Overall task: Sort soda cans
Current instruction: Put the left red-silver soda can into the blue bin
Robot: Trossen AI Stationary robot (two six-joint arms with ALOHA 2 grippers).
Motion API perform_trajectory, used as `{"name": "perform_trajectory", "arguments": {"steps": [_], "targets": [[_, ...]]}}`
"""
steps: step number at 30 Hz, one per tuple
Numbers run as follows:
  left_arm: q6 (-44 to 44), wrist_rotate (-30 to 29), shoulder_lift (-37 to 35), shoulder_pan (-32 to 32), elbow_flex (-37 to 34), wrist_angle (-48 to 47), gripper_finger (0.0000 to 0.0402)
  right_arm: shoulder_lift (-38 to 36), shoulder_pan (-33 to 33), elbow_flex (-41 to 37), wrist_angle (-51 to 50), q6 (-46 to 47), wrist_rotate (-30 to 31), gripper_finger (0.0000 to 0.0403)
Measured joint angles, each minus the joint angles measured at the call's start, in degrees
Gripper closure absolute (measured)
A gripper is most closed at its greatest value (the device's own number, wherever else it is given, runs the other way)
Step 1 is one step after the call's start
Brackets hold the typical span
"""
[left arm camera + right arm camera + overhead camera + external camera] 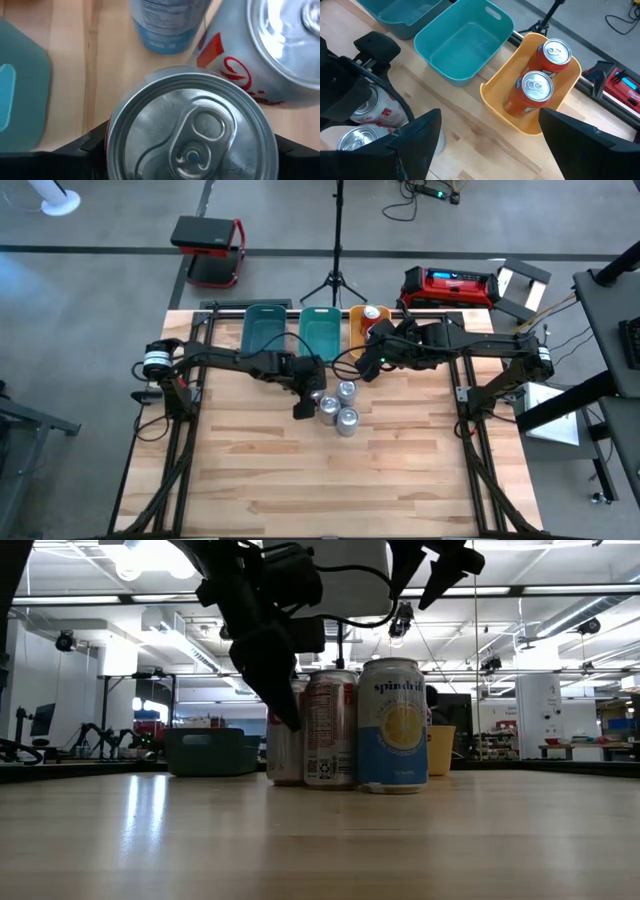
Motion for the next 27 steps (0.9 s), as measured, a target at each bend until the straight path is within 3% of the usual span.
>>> {"name": "perform_trajectory", "arguments": {"steps": [5,13,20,27], "targets": [[-1.9,-1.5,-2.2,0.0,0.0,-2.8,0.0118,-0.2,0.0,0.0,0.0,-0.6,0.0,0.0095],[-7.4,-9.6,-13.8,4.4,0.2,-13.7,0.0118,-0.5,0.0,0.0,-0.1,-0.6,0.0,0.0123],[-12.9,-19.4,-23.2,17.6,0.3,-20.2,0.0118,-0.3,0.0,0.0,0.3,-0.6,0.0,0.0142],[-15.9,-18.5,-24.4,31.1,0.2,-21.5,0.0118,-0.3,0.0,0.0,0.5,0.6,0.0,0.0140]]}}
